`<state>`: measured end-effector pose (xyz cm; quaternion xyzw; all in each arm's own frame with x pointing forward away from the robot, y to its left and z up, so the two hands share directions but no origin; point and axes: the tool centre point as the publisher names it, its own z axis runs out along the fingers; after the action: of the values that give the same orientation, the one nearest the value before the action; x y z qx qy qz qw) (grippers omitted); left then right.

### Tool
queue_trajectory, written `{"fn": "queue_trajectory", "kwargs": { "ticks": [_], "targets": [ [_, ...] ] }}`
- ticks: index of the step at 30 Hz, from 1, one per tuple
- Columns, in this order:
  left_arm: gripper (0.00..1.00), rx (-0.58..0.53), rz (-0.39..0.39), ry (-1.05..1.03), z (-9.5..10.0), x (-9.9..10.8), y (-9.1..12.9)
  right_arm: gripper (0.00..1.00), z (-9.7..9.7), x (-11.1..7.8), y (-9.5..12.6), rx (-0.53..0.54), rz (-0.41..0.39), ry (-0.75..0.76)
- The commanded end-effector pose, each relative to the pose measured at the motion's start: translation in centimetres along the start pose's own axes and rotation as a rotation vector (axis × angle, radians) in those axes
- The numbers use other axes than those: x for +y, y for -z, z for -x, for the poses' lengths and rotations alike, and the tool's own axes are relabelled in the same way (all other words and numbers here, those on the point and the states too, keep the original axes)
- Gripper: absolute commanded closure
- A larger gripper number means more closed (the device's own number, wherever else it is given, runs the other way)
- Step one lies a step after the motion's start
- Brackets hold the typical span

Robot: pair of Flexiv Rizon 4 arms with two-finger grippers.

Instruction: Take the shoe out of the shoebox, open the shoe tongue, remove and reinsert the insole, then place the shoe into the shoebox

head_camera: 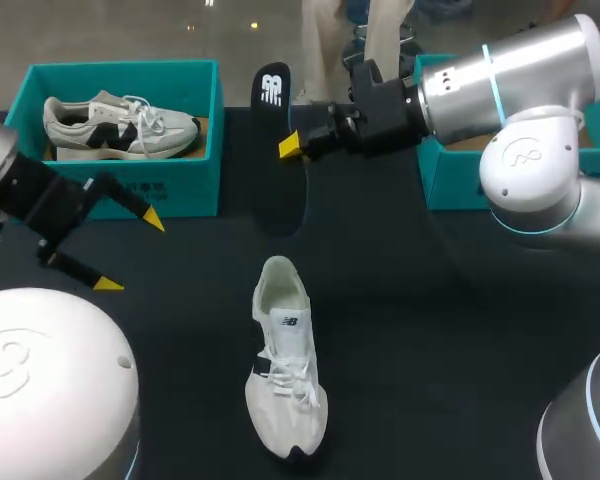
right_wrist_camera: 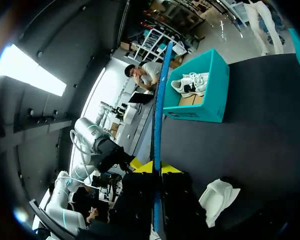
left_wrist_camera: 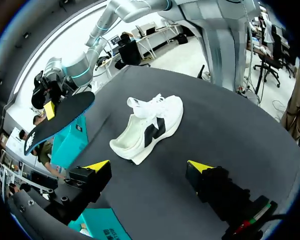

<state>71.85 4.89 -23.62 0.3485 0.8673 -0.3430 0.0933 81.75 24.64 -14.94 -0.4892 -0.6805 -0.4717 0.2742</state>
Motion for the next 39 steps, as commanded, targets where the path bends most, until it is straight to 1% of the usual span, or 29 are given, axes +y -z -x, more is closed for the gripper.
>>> {"fn": "queue_trajectory", "kwargs": {
  "ticks": [1,2,4,7,10,14,16,18,31,32,37,39],
  "targets": [
    [0.00,0.168,0.063,0.191,-0.9,0.9,1.0,1.00,-0.1,0.1,-0.2,-0.006,-0.001,-0.002],
    [0.00,0.190,0.085,0.221,-1.1,1.5,1.0,1.00,-0.1,0.1,-0.2,-0.006,-0.001,-0.002],
    [0.00,0.208,0.066,0.269,-1.4,2.6,1.1,1.00,-0.1,0.1,-0.2,-0.006,-0.001,-0.002],
    [0.00,0.217,0.088,0.366,-1.7,4.7,1.4,1.00,-0.1,0.1,-0.2,-0.006,-0.001,-0.002],
    [0.00,0.202,0.161,0.416,-1.9,6.1,2.0,1.00,-0.1,0.1,-0.2,-0.006,-0.001,-0.002],
    [0.00,0.186,0.199,0.456,-2.3,7.4,3.0,1.00,-0.1,0.1,-0.2,-0.006,-0.001,-0.002],
    [0.00,0.199,0.215,0.462,-2.5,7.6,3.2,1.00,-0.1,0.1,-0.2,-0.006,-0.001,-0.002],
    [0.00,0.213,0.256,0.462,-2.7,7.6,3.0,1.00,-0.1,0.1,-0.2,-0.006,-0.001,-0.002],
    [0.00,0.213,0.256,0.462,-2.7,7.6,3.0,1.00,-0.1,0.1,-0.2,-0.006,-0.001,-0.002],
    [0.00,0.213,0.256,0.462,-2.7,7.6,3.0,1.00,0.5,0.2,-0.2,-0.004,-0.022,-0.018],
    [0.00,0.213,0.256,0.462,-2.7,7.6,3.0,1.00,2.6,0.8,-0.4,0.029,-0.011,0.028],
    [0.00,0.213,0.256,0.462,-2.7,7.6,3.0,1.00,3.2,1.0,-0.7,0.024,-0.004,0.051]
  ]
}}
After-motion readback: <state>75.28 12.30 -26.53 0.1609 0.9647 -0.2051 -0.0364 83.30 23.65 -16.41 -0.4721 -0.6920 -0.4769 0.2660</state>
